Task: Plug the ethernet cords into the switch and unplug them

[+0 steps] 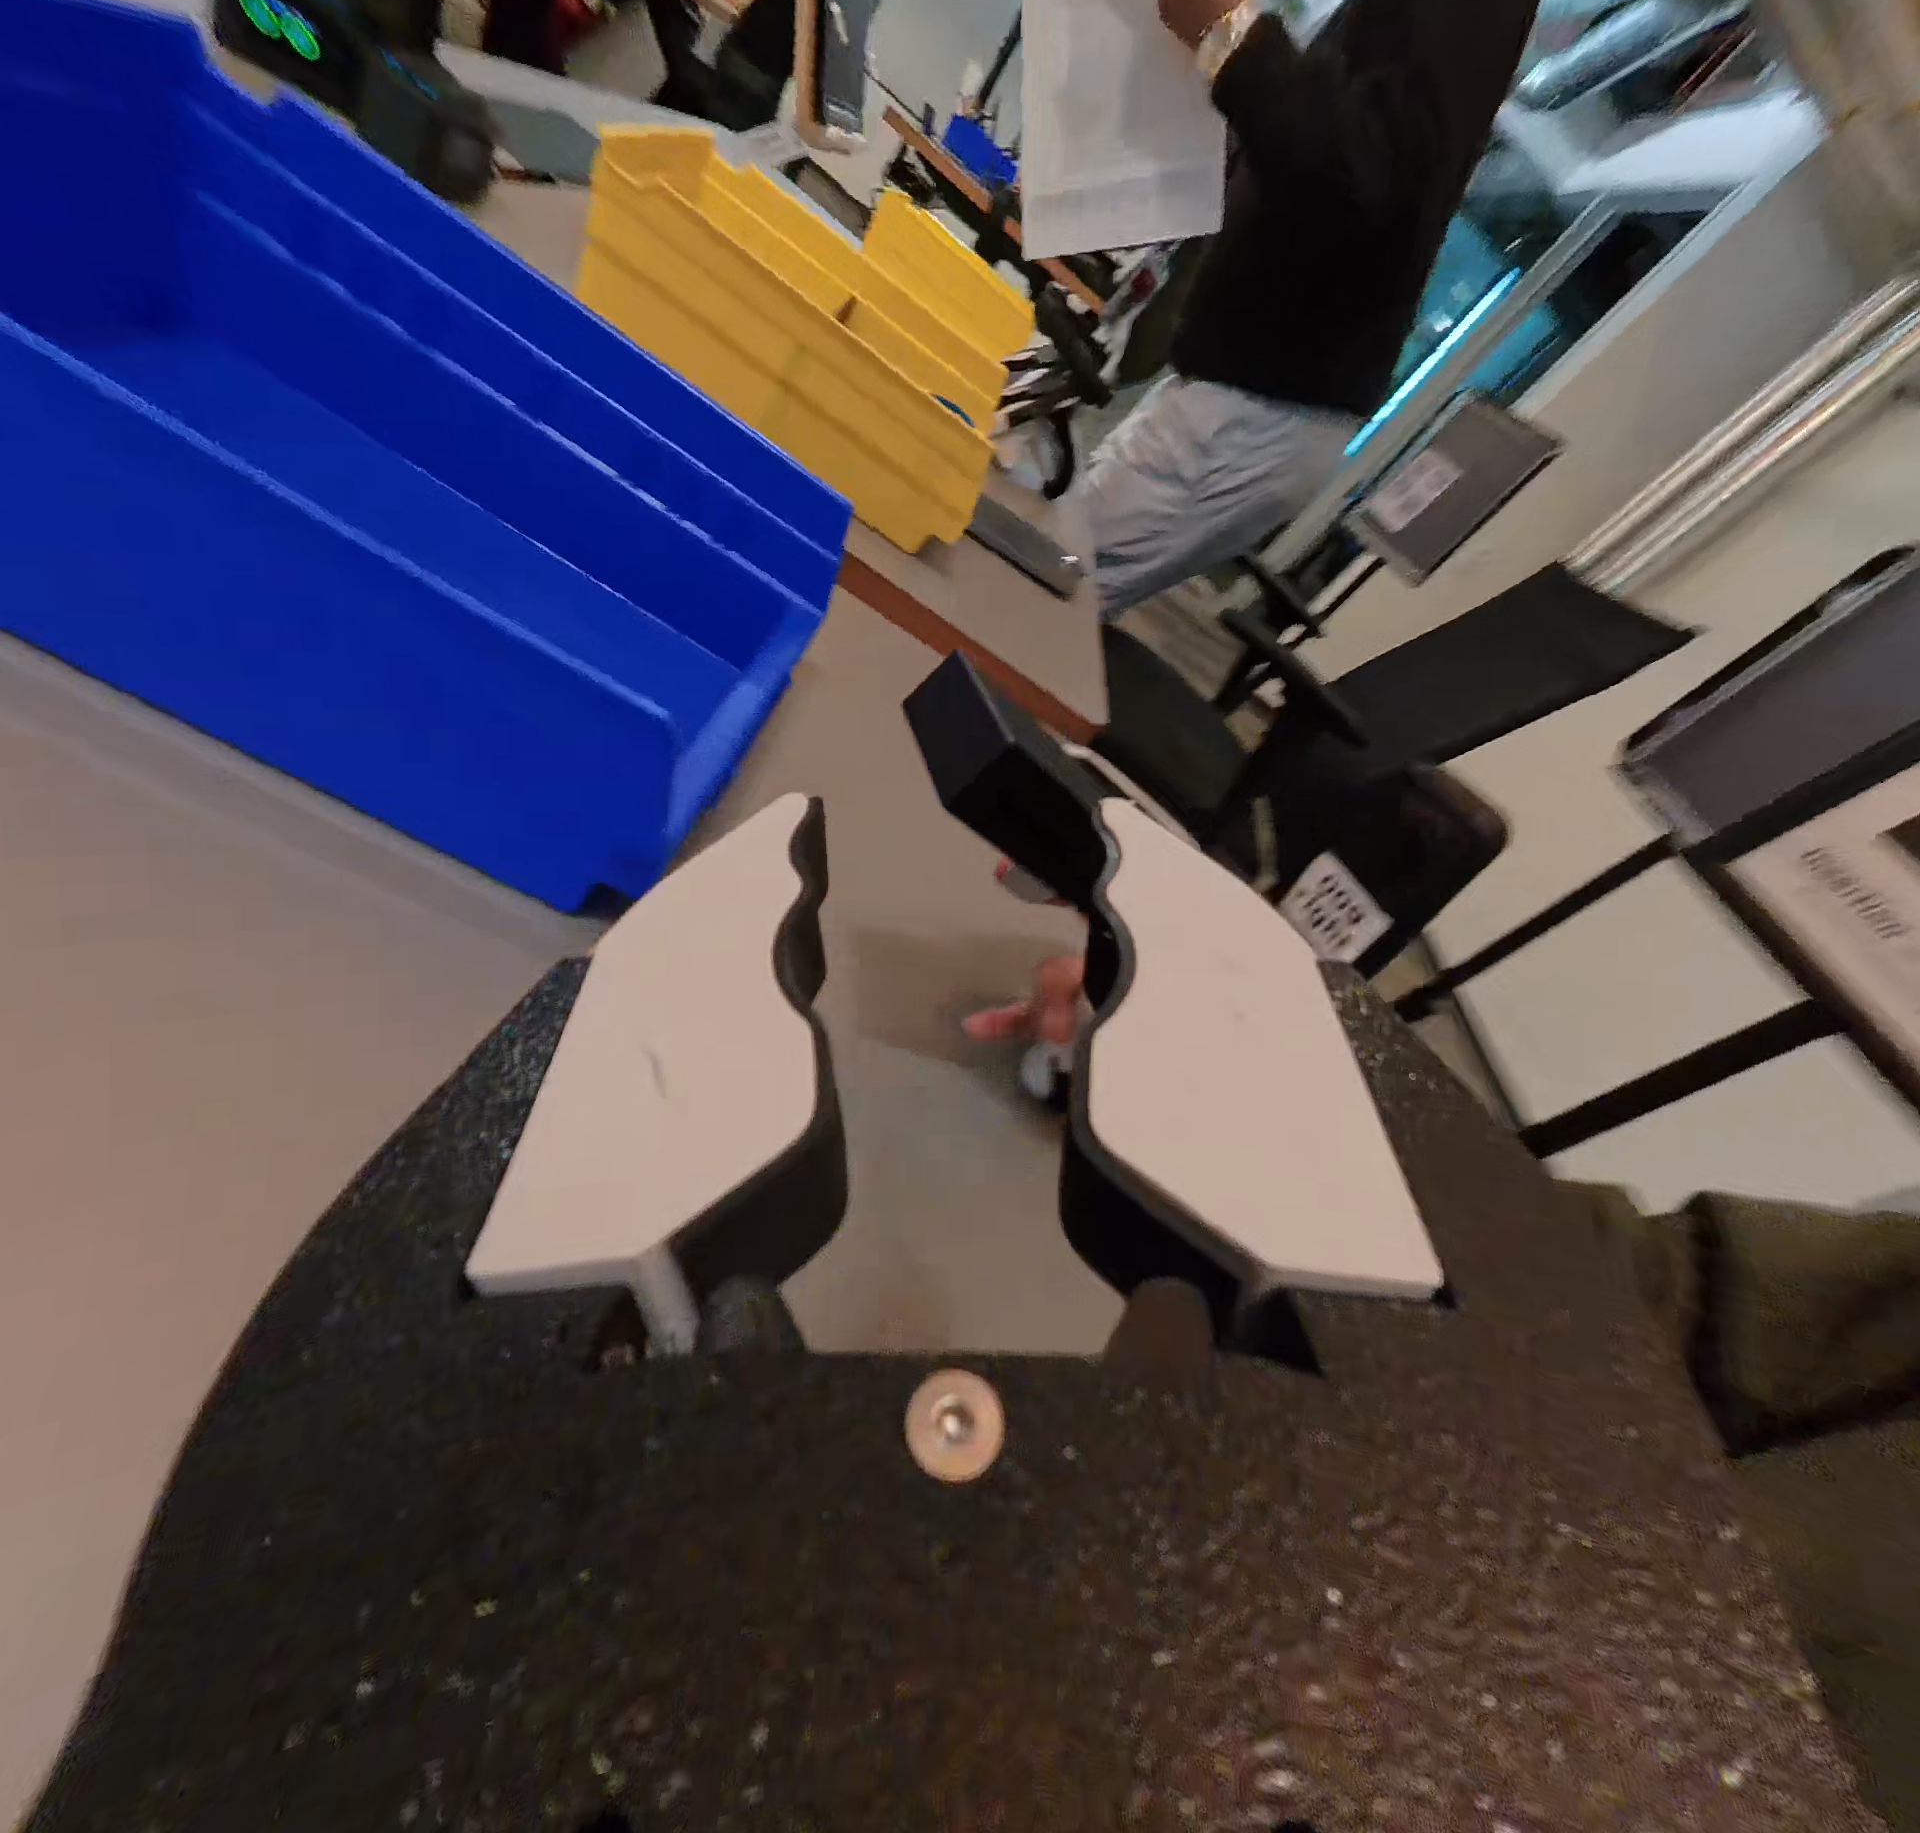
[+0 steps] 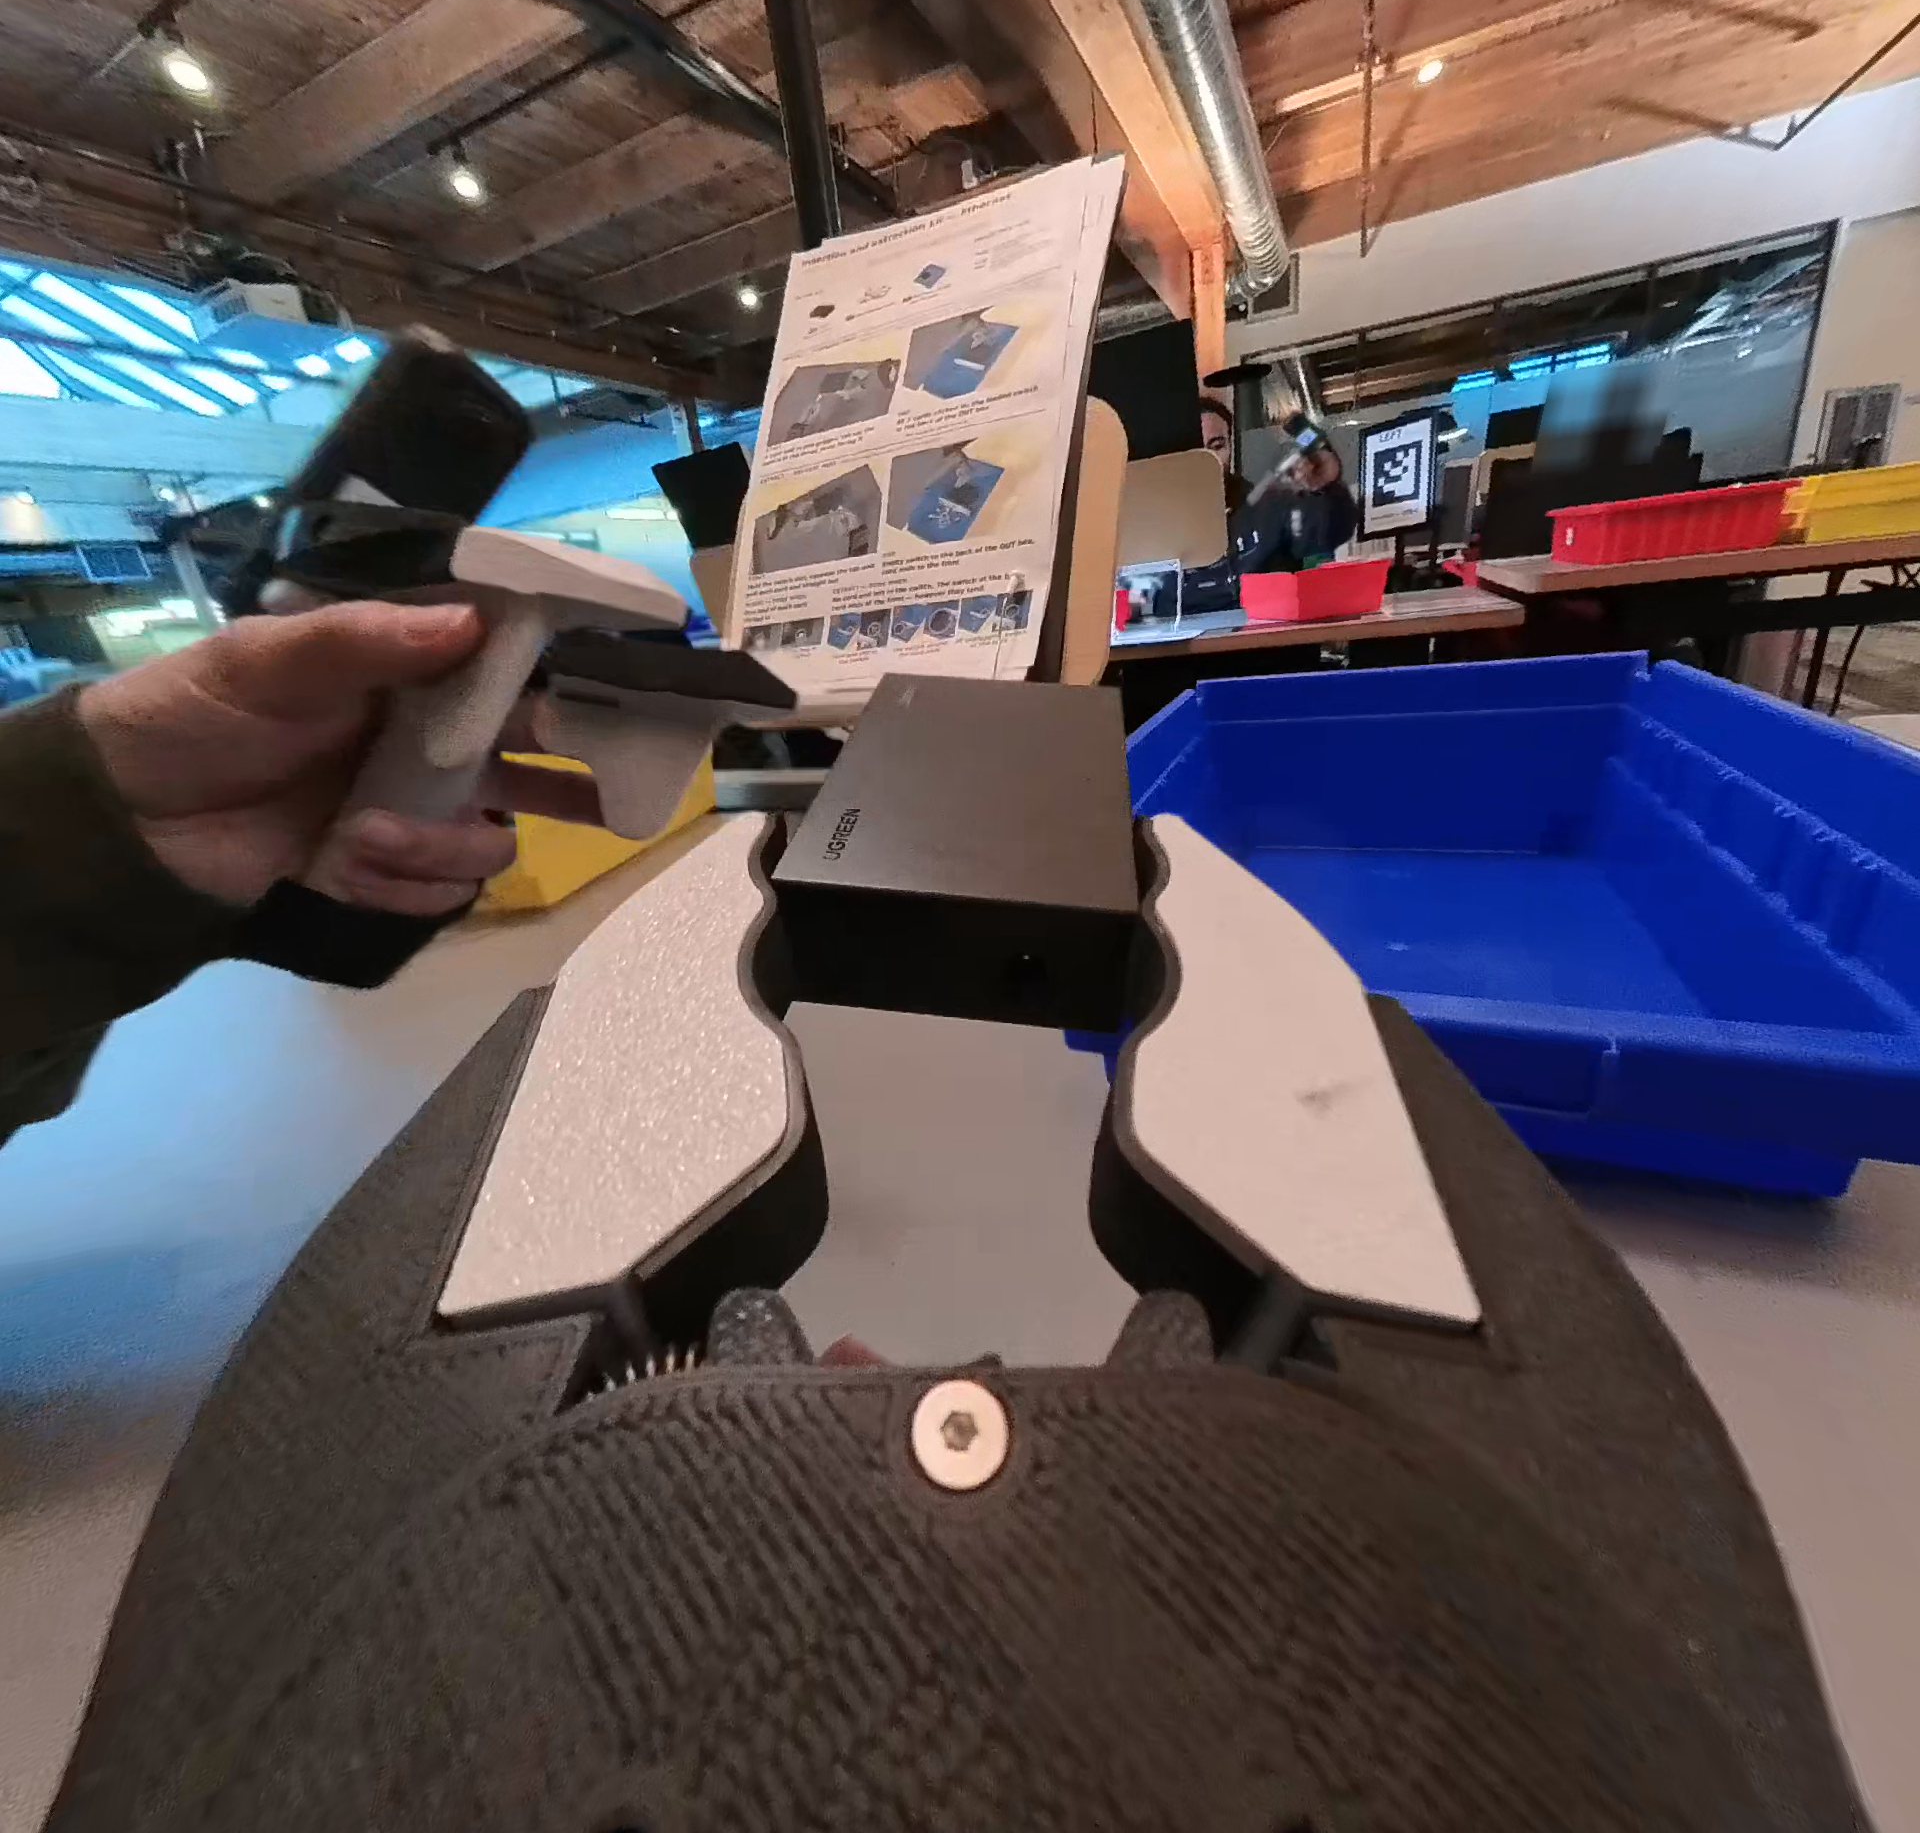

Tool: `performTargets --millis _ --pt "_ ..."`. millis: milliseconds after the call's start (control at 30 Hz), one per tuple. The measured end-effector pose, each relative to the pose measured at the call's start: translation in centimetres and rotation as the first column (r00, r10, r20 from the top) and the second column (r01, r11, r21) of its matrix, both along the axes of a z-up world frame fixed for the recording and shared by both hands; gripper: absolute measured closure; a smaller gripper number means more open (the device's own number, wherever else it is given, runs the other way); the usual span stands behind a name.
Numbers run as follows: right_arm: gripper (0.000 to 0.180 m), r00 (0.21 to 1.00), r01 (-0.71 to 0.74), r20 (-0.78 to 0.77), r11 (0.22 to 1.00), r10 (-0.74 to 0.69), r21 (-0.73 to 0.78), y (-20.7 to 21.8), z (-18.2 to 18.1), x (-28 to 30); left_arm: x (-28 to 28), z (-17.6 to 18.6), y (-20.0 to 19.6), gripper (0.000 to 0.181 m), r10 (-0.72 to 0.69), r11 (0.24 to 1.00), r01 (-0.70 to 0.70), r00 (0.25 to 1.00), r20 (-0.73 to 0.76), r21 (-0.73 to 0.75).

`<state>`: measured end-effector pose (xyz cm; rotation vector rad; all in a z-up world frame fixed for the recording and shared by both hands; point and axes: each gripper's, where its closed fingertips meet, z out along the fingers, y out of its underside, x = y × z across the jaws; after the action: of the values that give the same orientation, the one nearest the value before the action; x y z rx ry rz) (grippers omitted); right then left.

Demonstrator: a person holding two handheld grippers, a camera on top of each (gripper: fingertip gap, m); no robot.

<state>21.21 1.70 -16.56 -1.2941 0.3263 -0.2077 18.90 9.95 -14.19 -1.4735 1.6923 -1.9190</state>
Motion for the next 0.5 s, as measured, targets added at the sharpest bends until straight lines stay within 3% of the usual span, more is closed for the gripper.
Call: performTargets --millis 233,400,500 --pt "0.117 1.000 -0.020 0.001 0.998 0.020 -0.064 0.7 -0.6 -0.2 -2.5 -1.8 5.6 0.127 0.177 0.927 -0.214 0.974 0.143 0.307" --pt "0.117 0.999 -0.046 -0.014 0.993 0.045 -0.110 1.5 -1.1 -0.2 -4.0 -3.4 11.1 0.109 0.320 0.746 -0.406 0.914 0.249 0.528" --pt "0.117 0.998 -0.061 -0.039 0.988 0.056 -0.139 2.3 -1.5 0.1 -5.2 -2.7 13.4 0.101 0.384 0.664 -0.522 0.852 0.355 0.535"
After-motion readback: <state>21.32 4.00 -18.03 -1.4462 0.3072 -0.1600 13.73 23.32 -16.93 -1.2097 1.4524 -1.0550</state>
